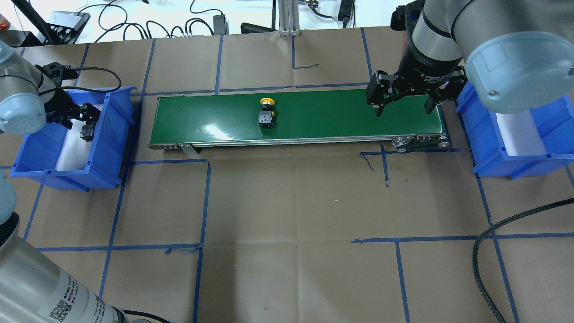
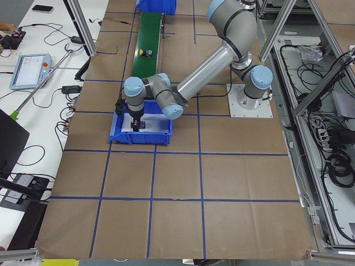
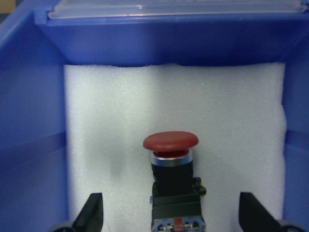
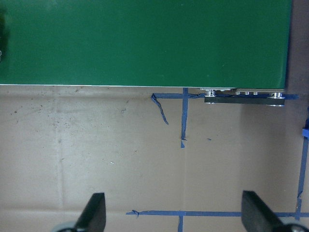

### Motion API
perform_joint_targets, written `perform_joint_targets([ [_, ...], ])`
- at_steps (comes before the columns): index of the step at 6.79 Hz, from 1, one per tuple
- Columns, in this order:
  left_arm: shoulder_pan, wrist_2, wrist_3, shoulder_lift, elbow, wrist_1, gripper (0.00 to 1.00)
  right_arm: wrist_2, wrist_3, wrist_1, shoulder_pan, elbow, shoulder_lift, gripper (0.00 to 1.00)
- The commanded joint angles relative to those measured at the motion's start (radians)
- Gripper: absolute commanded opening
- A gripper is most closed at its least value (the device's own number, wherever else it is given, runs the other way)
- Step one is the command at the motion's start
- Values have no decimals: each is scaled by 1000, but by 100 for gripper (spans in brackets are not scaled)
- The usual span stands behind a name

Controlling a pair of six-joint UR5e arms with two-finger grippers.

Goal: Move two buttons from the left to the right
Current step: 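Lower the left gripper into the bin and grasp the red button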

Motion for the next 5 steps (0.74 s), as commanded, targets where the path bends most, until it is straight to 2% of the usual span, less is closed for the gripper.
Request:
perform_joint_targets([
  [1,-1,-3,-10,-6,-4,-1,87,-1,2,1,1,0,-1,100],
  [2,-1,5,-9,-6,-1,-1,60,-1,4,1,1,0,1,100],
  [4,-1,10,-7,-6,7,-10,17,-1,6,1,1,0,-1,100],
  [5,-1,8,-9,-4,20,-16,10,-1,7,1,1,0,-1,100],
])
